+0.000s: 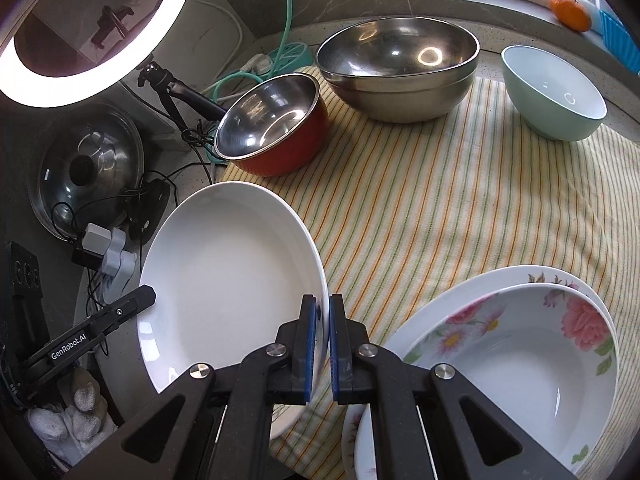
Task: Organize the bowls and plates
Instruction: 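Lift the white plate with both tools and carry it over the flowered plate stack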
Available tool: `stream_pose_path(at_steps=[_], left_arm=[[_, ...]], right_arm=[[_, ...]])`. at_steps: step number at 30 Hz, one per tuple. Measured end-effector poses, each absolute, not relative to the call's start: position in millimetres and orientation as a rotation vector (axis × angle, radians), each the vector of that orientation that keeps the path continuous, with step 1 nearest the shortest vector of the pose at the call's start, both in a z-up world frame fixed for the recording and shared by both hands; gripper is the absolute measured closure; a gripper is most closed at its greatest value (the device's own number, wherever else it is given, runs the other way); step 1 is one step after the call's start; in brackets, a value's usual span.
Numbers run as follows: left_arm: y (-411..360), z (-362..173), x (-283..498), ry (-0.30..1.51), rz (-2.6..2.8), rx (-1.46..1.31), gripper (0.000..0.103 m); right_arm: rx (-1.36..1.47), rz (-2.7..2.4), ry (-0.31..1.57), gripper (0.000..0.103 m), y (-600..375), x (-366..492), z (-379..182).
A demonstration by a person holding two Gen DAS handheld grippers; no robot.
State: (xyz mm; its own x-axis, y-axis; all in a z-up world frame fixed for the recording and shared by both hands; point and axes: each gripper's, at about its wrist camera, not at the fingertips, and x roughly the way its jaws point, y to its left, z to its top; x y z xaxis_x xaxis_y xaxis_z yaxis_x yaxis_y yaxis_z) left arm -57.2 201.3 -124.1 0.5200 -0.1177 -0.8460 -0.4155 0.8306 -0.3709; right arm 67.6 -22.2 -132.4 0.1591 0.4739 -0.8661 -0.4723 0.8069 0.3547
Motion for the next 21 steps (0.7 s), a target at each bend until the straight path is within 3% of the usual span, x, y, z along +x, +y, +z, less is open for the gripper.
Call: stream_pose_path(at_steps=[21], left_arm=[[143,-98,-32,0.987,0.056,-0.535,0.095]], right_arm=[[0.094,0.582,1.191,0.097,-105,62,-103]])
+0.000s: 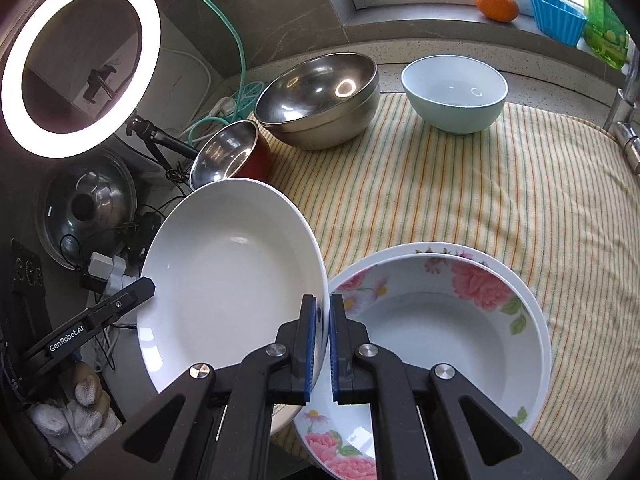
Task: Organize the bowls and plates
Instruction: 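Lift the white plate with both tools and carry it over the flowered plate stack, then lower the white plate onto the stack and open both tools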
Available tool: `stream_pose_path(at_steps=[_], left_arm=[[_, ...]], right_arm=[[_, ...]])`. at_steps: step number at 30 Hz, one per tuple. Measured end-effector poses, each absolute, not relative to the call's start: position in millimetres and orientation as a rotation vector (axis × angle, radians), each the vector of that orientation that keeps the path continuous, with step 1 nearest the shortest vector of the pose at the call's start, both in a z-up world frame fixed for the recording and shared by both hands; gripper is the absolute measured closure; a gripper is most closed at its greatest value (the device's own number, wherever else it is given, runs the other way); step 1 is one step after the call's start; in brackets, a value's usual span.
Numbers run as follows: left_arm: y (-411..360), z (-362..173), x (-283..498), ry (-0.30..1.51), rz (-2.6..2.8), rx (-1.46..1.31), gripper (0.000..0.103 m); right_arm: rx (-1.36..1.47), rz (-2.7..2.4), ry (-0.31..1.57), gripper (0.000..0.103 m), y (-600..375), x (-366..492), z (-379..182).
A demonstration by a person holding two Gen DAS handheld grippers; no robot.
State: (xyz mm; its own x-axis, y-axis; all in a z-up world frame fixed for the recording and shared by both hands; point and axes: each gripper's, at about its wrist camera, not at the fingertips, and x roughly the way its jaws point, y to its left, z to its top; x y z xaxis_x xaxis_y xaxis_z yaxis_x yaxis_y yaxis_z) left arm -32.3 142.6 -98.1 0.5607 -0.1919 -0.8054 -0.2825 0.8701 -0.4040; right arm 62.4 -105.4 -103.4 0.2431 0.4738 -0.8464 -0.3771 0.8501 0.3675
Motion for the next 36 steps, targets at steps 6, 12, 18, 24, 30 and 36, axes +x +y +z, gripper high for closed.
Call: stream_pose_path(at_steps=[6,12,18,24,30,36], left_arm=[[114,-99,-19,1.005,0.002,-0.51,0.095],[91,-104,-11,1.028,-0.043,-0.49,0.095],[69,-109,-6,1.051,-0.078,-0.464,0.095],[52,-117,-3,1.078,-0.102,-0.452,0.095],[37,-123,2,1.099,-0.119,-0.43,0.095],[29,-128,7,1.113,-0.123,-0.417,0.095]], right_arm=[[0.119,0.53,1.192,0.097,-138,60,-104],[0.141,0.483,1.2,0.097,-166,56,-107],[0.155,0.445,1.207,0.097,-190,51,-111],[0.167,0.41,1.212,0.097,-211,45,-114],[0.165,0.381,1.22,0.097,-223,43,-120],[0.162,0.364,1.225,0.097,-230,44,-126]])
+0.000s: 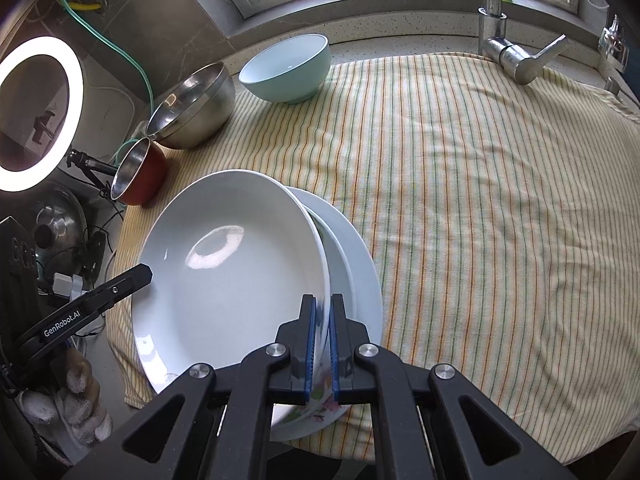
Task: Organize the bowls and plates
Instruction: 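Lower the white plate onto the stack and open both tools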
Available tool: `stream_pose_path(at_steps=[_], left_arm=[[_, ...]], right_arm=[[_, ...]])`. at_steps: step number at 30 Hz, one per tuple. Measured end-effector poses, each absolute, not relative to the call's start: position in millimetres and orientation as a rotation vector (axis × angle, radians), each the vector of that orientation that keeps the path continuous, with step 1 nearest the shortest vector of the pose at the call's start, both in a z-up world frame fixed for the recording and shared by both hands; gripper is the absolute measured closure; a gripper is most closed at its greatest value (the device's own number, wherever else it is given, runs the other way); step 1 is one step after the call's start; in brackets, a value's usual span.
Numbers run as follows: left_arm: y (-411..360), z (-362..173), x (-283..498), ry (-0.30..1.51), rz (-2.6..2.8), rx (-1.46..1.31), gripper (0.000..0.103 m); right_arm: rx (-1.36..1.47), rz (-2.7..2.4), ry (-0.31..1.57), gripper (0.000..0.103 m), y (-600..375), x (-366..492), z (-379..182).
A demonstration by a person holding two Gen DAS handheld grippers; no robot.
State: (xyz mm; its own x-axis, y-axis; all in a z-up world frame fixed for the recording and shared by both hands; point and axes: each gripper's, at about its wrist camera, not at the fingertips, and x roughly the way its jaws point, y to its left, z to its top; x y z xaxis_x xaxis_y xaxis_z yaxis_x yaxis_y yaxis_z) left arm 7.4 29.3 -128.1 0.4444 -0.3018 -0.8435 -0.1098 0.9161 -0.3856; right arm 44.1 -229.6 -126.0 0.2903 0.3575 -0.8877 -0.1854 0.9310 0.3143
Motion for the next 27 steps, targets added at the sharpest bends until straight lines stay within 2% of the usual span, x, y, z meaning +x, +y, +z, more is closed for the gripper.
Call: stream_pose_path(at_steps=[27], left_arm=[[24,-137,7,1.141,-0.114,-0.403,0.096]], right_arm=[[0.041,0.342,1.221,0.094,-221,42,-128]])
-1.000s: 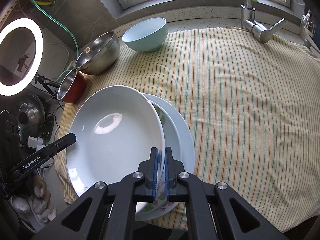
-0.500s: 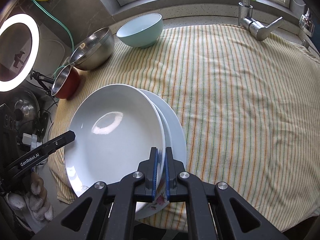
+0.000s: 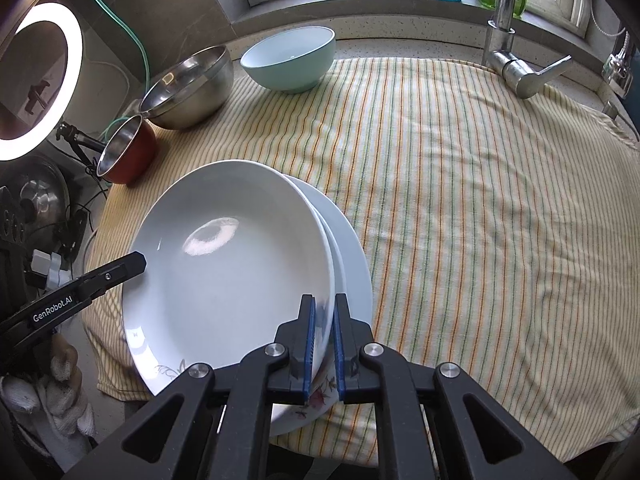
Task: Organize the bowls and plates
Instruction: 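Lower the white plate onto the stack and open both tools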
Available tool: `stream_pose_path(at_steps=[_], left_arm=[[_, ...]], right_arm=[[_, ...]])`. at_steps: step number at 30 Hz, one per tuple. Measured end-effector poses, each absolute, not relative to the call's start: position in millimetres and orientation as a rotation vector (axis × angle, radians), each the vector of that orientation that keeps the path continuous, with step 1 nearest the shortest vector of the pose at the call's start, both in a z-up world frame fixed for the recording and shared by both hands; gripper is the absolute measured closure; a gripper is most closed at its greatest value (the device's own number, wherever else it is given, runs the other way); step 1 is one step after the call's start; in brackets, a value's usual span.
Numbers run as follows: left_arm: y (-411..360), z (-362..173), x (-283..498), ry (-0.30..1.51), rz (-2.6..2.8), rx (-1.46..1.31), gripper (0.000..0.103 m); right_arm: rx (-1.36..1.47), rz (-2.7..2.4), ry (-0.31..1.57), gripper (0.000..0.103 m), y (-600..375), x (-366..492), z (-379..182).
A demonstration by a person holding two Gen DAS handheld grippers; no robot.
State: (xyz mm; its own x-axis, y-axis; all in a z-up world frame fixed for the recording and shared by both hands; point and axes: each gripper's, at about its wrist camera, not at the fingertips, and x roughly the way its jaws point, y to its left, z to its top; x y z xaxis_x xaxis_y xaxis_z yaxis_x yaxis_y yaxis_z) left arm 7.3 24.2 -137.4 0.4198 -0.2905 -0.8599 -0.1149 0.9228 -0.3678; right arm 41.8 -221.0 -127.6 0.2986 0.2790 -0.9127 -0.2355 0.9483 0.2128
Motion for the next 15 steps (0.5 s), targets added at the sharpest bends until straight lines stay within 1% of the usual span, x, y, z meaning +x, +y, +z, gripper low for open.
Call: stream_pose_path(at_steps=[5,7,9,15], left_arm=[[24.2,-137.5,7.3,1.14,-0.114,-0.4,0.096],[23.4,-136.8,7.0,1.138,-0.122,-0.399,0.096],[21.3,-136.0,7.0,1.135,-0.125,-0.389,0.096],[22.3,-136.0,8.0,1.134,-0.126,-0.39,0.095]], right_arm=[[-0.01,0.331,1.21,0.092,-215.3,40.0,-126.9],[-0.027,0.324,1.205,0.088,-213.9,39.5,-126.9],[-0.027,0.317,1.208,0.087,-215.0,40.2,-128.4],[-0.037,0.318,1.206,0.087,-215.6,39.1,-128.8]])
